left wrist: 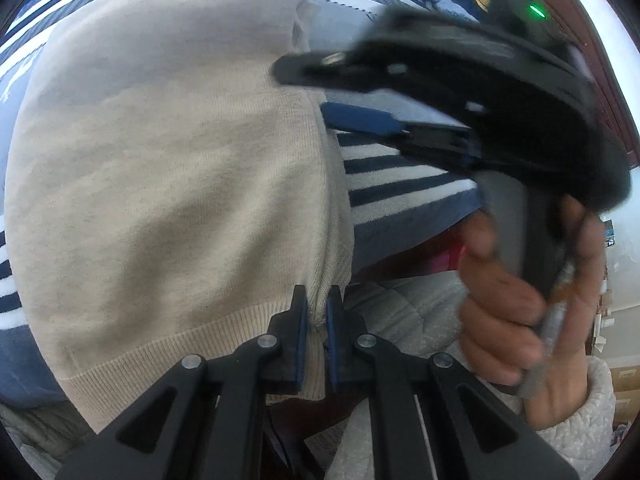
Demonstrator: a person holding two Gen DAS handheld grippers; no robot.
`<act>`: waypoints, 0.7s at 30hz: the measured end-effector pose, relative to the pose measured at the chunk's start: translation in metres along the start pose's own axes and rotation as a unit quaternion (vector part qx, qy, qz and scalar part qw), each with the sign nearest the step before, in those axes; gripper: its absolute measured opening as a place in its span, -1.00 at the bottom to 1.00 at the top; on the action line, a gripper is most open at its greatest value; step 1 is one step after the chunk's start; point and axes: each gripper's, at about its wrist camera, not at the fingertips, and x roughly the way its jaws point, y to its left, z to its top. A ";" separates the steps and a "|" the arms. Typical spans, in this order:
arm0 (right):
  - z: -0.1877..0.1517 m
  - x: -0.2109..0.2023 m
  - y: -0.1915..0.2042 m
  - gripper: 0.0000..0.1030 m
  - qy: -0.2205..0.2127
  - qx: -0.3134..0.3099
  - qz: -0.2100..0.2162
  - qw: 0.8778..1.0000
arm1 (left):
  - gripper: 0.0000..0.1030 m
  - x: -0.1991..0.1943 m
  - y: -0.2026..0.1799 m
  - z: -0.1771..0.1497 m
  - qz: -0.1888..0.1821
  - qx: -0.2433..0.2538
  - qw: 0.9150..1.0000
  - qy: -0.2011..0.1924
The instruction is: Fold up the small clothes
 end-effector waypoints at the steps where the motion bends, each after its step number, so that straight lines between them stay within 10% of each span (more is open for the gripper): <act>1: 0.001 0.007 0.001 0.08 0.004 -0.010 -0.017 1.000 | -0.83 -0.001 0.001 0.000 0.000 0.000 1.000 0.000; 5: 0.004 0.032 0.001 -0.81 0.019 -0.015 -0.050 0.998 | -0.84 -0.012 -0.008 0.002 0.000 0.009 1.000 -0.014; 13: 0.012 0.011 0.009 -0.84 -0.021 -0.033 -0.082 0.996 | -0.81 0.011 -0.024 0.005 0.008 0.034 0.999 0.019; 18: 0.011 0.020 -0.008 -0.63 0.011 -0.007 -0.075 0.997 | -0.47 -0.014 0.009 -0.002 -0.075 -0.026 0.997 0.009; 21: 0.008 -0.001 0.000 0.31 -0.020 -0.031 -0.067 0.997 | -0.01 -0.059 0.040 0.000 -0.089 -0.058 0.993 -0.056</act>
